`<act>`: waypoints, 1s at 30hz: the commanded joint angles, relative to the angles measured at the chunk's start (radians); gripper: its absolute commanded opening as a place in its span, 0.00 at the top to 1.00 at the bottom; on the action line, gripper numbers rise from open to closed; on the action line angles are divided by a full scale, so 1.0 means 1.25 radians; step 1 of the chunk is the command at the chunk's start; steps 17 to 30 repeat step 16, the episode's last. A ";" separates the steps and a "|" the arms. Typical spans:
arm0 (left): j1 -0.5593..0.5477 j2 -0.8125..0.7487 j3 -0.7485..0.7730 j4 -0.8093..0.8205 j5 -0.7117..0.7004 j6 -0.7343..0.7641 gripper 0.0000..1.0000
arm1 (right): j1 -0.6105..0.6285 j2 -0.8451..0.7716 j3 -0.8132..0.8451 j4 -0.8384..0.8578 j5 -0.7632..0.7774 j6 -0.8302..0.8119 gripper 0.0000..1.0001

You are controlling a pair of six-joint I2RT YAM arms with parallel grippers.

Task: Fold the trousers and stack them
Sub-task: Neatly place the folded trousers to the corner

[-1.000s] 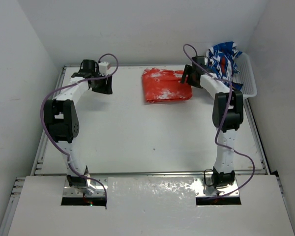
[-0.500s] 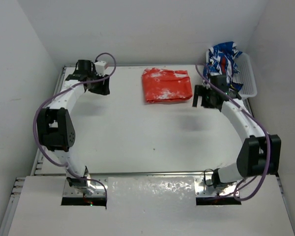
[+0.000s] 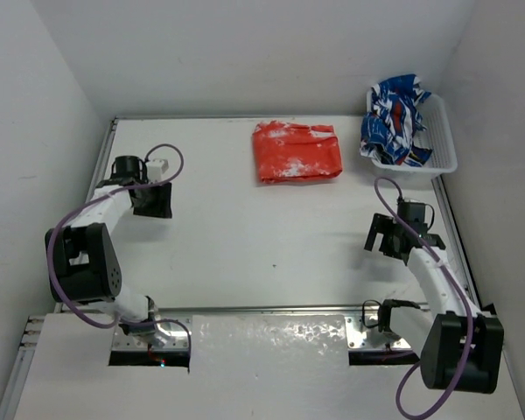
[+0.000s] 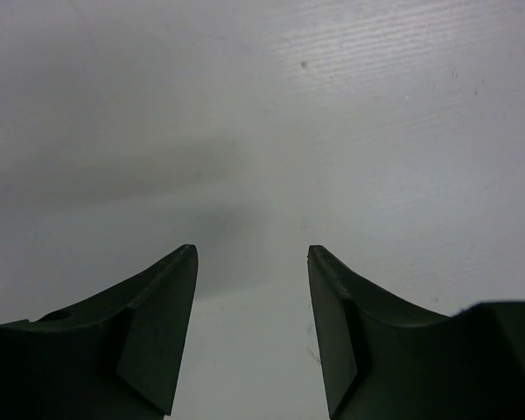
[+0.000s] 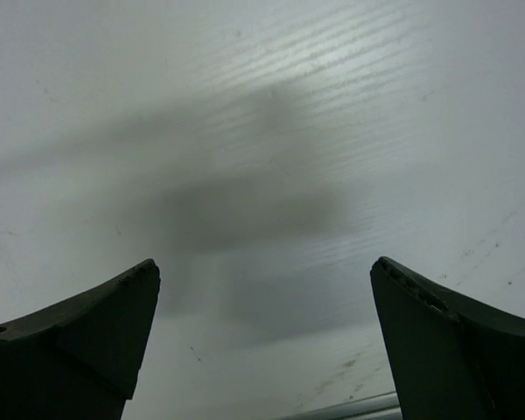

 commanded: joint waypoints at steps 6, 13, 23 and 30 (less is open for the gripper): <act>0.000 -0.070 -0.012 0.051 -0.001 0.004 0.49 | 0.002 0.017 0.004 0.096 0.008 0.028 0.01; 0.000 -0.102 -0.063 0.072 -0.003 0.006 0.49 | 0.002 0.023 -0.001 0.092 0.006 0.034 0.01; 0.000 -0.101 -0.063 0.075 -0.001 0.006 0.49 | 0.002 0.002 -0.018 0.120 0.013 0.054 0.01; 0.000 -0.101 -0.063 0.075 -0.001 0.006 0.49 | 0.002 0.002 -0.018 0.120 0.013 0.054 0.01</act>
